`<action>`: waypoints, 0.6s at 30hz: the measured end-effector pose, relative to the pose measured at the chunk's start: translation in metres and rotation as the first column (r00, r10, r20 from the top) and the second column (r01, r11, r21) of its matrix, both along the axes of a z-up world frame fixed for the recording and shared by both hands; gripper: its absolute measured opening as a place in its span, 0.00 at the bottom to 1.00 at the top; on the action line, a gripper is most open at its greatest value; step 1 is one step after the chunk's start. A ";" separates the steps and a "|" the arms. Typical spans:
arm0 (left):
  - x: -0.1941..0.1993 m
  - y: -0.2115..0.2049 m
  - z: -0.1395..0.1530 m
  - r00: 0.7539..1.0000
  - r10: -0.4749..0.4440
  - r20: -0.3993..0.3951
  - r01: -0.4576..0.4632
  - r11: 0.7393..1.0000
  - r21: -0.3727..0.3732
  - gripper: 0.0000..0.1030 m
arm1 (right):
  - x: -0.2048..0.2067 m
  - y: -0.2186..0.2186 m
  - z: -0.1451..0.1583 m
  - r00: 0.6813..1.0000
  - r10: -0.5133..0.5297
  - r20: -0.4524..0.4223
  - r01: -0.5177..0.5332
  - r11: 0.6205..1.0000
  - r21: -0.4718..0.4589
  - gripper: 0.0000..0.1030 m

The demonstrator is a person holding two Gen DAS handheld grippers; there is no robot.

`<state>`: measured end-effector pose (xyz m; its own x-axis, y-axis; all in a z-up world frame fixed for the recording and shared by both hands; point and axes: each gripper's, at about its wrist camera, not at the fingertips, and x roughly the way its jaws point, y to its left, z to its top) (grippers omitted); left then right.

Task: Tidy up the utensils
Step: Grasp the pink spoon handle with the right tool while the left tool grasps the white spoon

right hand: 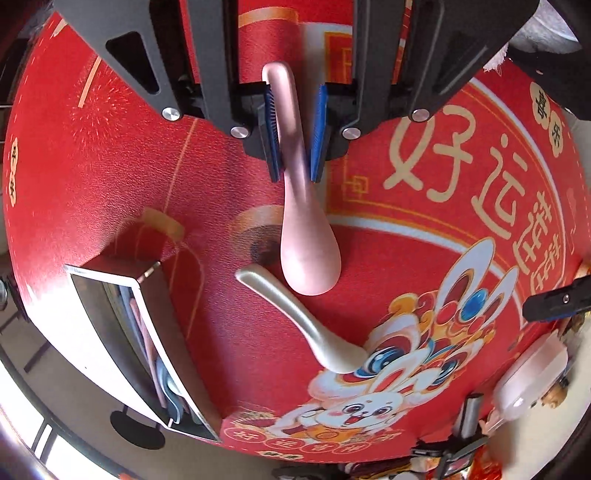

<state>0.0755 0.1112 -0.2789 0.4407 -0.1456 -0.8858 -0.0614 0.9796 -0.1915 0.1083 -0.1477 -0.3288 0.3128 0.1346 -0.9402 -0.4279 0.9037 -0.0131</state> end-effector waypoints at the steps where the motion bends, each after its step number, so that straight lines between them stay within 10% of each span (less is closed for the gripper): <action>1: 0.004 -0.005 -0.001 1.000 -0.017 0.001 0.017 0.999 -0.032 0.94 | 0.002 -0.005 0.000 1.000 -0.018 -0.002 0.018 1.000 0.008 0.16; 4: 0.025 -0.024 -0.003 0.998 -0.055 -0.009 0.053 0.985 -0.166 0.87 | 0.005 -0.019 0.000 0.998 -0.065 -0.005 0.065 0.998 0.024 0.16; 6: 0.042 -0.039 -0.010 0.996 -0.072 -0.047 0.059 0.967 -0.250 0.65 | 0.007 -0.026 -0.001 0.996 -0.091 -0.008 0.092 0.995 0.037 0.16; 18: 0.123 -0.086 -0.057 0.965 0.082 -0.250 -0.198 0.852 -0.485 0.60 | 0.005 -0.043 0.000 0.991 -0.128 -0.028 0.130 0.988 0.089 0.16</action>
<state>0.1989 0.0251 -0.3362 0.3004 -0.5463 -0.7819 -0.2868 0.7301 -0.6202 0.1137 -0.1903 -0.3287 0.3128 0.1787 -0.9329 -0.3068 0.9485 0.0788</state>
